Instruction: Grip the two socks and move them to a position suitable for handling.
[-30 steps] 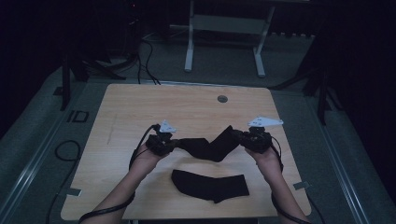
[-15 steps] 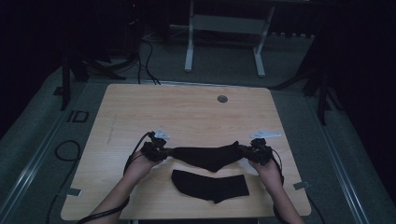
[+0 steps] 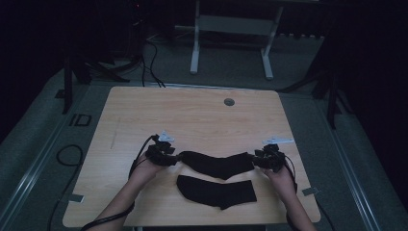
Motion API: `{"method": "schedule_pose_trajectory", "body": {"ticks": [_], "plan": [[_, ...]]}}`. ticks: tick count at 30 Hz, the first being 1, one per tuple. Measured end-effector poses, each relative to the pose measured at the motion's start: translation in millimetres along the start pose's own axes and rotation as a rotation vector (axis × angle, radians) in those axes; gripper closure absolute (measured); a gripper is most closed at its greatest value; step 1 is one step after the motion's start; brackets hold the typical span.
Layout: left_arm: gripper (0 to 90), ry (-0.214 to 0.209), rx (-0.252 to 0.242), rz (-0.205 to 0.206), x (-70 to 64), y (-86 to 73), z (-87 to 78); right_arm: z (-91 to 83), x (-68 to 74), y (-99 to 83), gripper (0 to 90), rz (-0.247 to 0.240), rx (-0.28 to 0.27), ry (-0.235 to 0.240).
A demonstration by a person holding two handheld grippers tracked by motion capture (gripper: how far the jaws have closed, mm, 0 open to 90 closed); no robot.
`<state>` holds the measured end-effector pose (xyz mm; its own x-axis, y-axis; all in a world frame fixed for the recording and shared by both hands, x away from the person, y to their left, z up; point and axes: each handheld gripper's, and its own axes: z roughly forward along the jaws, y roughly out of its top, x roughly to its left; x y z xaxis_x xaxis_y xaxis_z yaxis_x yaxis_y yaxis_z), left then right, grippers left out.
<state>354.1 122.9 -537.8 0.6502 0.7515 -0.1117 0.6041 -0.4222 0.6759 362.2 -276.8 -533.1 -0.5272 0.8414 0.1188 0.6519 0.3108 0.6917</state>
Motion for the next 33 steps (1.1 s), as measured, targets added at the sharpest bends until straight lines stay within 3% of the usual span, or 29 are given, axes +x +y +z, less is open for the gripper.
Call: {"method": "schedule_pose_trajectory", "body": {"ticks": [1,3,5,8,12,17,19,24,33], "plan": [[54.6,0.016,-0.026,0.010,-3.1,1.3,-5.7,-2.2,0.0,0.6,59.5,-0.004,-0.011,0.000],[69.3,0.003,-0.056,0.026,-6.8,3.5,-8.9,-5.4,5.3,1.1,75.3,-0.023,-0.014,0.020],[77.7,-0.008,-0.080,0.050,-12.4,6.7,-8.1,-3.8,13.1,0.0,83.5,-0.054,-0.009,0.030],[86.4,-0.013,-0.054,0.089,-18.6,12.3,2.1,1.9,23.0,-1.7,89.5,-0.092,0.003,0.028],[87.2,-0.011,-0.023,0.084,-16.2,14.8,20.0,11.3,25.2,-4.6,89.5,-0.105,0.029,0.010],[87.2,-0.003,0.050,0.072,-9.9,9.1,35.3,20.5,18.2,-9.7,88.1,-0.097,0.057,-0.008],[88.3,-0.017,0.045,0.045,-6.5,6.4,33.3,21.1,15.4,-9.3,86.2,-0.087,0.047,-0.008],[88.4,-0.011,0.053,0.062,-10.8,-1.5,25.9,25.5,14.0,-5.6,85.4,-0.091,0.041,-0.016],[86.6,-0.031,0.026,0.039,-11.6,-15.5,14.9,23.6,22.8,-10.0,83.3,-0.105,0.043,0.012]]}}
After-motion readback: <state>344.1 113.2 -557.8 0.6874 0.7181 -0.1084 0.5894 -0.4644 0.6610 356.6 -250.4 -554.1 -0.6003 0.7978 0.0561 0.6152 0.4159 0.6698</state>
